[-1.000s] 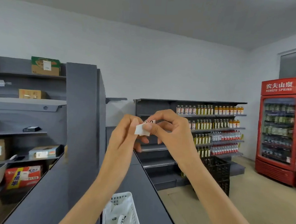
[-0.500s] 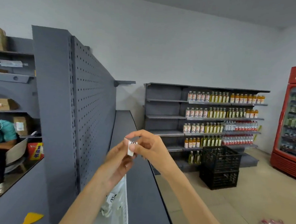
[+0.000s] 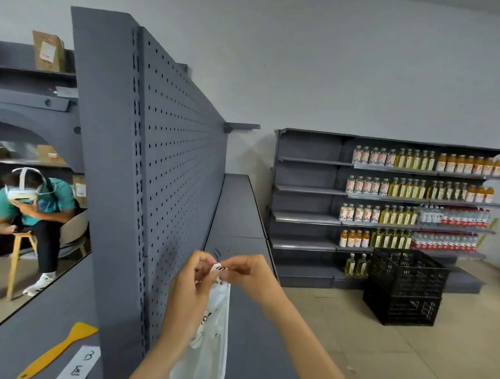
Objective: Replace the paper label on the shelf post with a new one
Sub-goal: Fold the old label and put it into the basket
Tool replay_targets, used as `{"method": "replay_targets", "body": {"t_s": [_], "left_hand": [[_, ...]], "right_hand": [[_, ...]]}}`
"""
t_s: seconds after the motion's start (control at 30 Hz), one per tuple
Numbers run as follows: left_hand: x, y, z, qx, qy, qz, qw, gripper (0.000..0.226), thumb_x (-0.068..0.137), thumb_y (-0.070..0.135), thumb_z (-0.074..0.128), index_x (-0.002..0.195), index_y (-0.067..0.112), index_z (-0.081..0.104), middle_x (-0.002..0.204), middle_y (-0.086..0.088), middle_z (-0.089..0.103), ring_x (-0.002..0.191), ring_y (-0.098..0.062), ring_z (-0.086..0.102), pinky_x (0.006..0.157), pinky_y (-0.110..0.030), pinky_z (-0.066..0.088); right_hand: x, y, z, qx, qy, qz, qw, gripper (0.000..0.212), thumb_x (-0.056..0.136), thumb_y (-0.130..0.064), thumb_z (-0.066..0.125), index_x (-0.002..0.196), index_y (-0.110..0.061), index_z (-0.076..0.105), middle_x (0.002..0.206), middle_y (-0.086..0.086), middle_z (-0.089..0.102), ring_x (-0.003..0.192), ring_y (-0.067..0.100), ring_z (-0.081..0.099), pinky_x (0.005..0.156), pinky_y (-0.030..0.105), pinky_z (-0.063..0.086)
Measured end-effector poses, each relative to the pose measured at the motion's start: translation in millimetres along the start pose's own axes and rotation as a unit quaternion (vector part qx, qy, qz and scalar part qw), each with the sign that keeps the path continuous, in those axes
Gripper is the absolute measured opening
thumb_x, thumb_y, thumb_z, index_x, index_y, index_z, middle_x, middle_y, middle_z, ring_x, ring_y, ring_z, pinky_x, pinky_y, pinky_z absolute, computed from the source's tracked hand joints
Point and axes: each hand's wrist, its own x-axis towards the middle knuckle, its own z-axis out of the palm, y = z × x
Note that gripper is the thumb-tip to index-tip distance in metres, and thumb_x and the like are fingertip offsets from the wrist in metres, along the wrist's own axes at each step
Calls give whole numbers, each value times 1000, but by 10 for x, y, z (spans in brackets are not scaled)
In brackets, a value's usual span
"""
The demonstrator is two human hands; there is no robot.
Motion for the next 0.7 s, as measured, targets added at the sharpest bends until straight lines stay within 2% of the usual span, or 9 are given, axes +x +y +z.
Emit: {"method": "replay_targets", "body": {"t_s": [0.1,0.17,0.23,0.3,0.37,0.43,0.53,0.6,0.7], "left_hand": [[-122,-278,-8,179,-57,21,982,10,95,21,54,89,25,47,79,8,63,66,-10,61,55,-26,49],[-198,-395,-6,252,-95,12,963,11,96,17,53,92,24,45,81,4,63,65,-17,60,53,-33,52],[-244,-462,-19,287,-124,-4,950,12,95,12,52,93,22,45,80,-1,62,67,-23,61,56,-39,53],[-278,-501,-45,313,-147,-17,938,11,94,8,51,98,18,49,86,-3,65,72,-24,63,59,-38,53],[-304,-513,-69,362,-174,-19,916,12,92,5,53,100,14,55,95,-6,68,81,-25,66,66,-37,54],[-343,-480,-100,422,-205,-27,883,15,90,2,53,99,11,60,101,-10,69,91,-30,66,71,-37,52],[-389,-434,-134,469,-247,-42,847,29,88,-7,50,108,9,66,108,-15,68,99,-35,67,75,-38,50],[-401,-424,-163,474,-259,-45,841,40,87,-12,44,115,9,64,111,-16,67,102,-36,66,77,-38,50],[-400,-442,-203,439,-258,-41,860,51,84,-16,41,124,12,57,117,-14,64,104,-33,64,80,-39,53]], "right_hand": [[-25,216,108,-121,-26,37,992,20,82,2,73,87,-18,74,81,6,76,65,4,68,65,4,47],[-23,377,195,-179,-36,40,982,10,82,-1,74,90,-6,76,92,10,79,57,-3,66,64,10,49],[-23,499,288,-218,-46,42,974,8,83,-8,73,89,-7,77,94,5,78,54,-5,63,69,24,56],[-28,535,384,-250,-45,53,966,6,83,-13,72,84,-18,76,86,1,75,64,8,64,74,34,59],[-62,509,455,-284,-51,67,955,9,85,-18,70,85,-25,76,86,0,74,78,20,66,72,34,55],[-90,500,514,-320,-80,62,942,8,86,-23,71,91,-22,77,98,2,76,92,25,68,78,36,57],[-137,488,559,-347,-127,71,927,20,87,-33,72,97,-17,78,107,6,76,100,29,68,85,42,58],[-126,481,576,-360,-142,79,919,19,91,-32,69,101,-17,78,112,9,74,103,32,67,87,45,56],[-93,479,558,-364,-151,69,916,18,98,-19,60,108,-19,75,120,5,73,109,29,66,89,41,55]]}}
